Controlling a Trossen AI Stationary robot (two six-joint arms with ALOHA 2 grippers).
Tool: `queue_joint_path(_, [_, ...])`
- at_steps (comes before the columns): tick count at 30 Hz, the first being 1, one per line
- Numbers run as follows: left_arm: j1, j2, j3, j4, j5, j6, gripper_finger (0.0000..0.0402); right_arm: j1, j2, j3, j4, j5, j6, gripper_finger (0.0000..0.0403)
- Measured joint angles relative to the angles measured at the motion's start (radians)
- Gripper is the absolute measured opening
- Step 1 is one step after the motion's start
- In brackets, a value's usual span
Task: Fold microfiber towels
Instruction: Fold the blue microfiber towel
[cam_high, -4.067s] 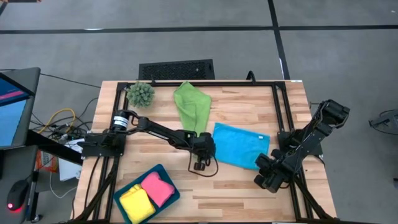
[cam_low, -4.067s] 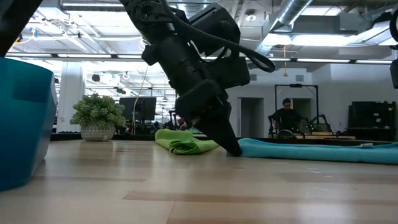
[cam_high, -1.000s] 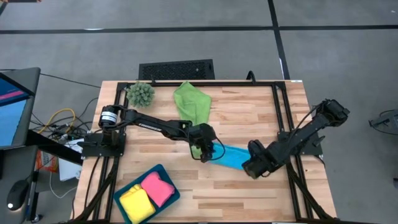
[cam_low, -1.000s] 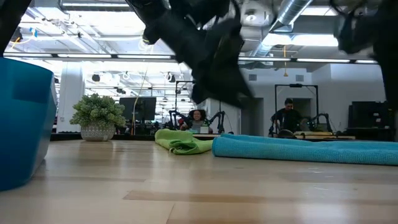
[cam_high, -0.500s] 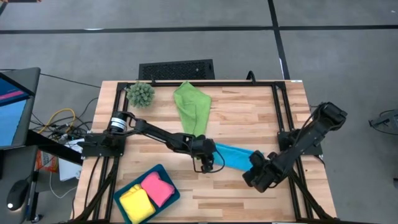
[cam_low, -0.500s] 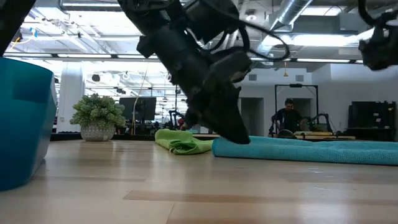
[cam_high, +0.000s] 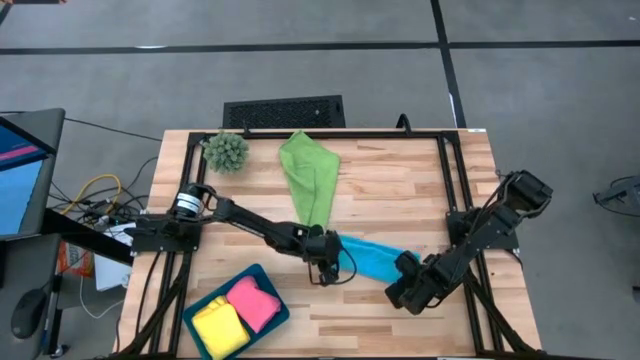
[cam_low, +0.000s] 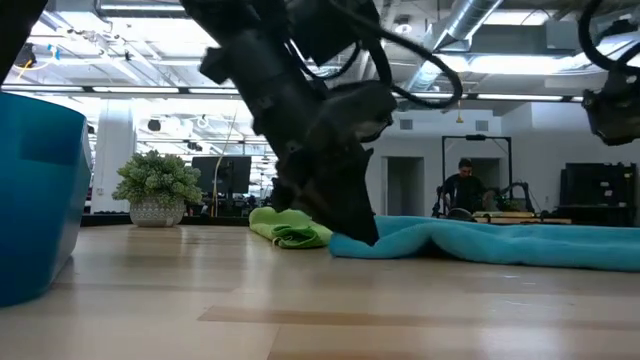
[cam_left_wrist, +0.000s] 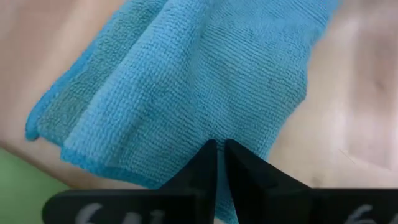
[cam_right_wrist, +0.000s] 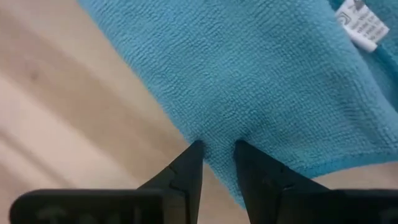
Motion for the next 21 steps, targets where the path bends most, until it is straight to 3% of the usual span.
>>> queue_joint_path(9, [-0.135, -0.003, 0.001, -0.061, 0.003, -0.153, 0.0027, 0.069, -0.002, 0.028, 0.005, -0.062, 0.056, 0.0119])
queue_joint_path(14, [-0.133, -0.023, -0.004, -0.082, -0.031, -0.151, 0.0027, 0.086, -0.077, 0.028, -0.018, -0.071, 0.122, 0.0119])
queue_joint_path(21, [-0.088, -0.049, -0.007, 0.018, 0.018, -0.134, 0.0043, 0.086, -0.161, 0.029, -0.074, -0.028, 0.280, 0.0133])
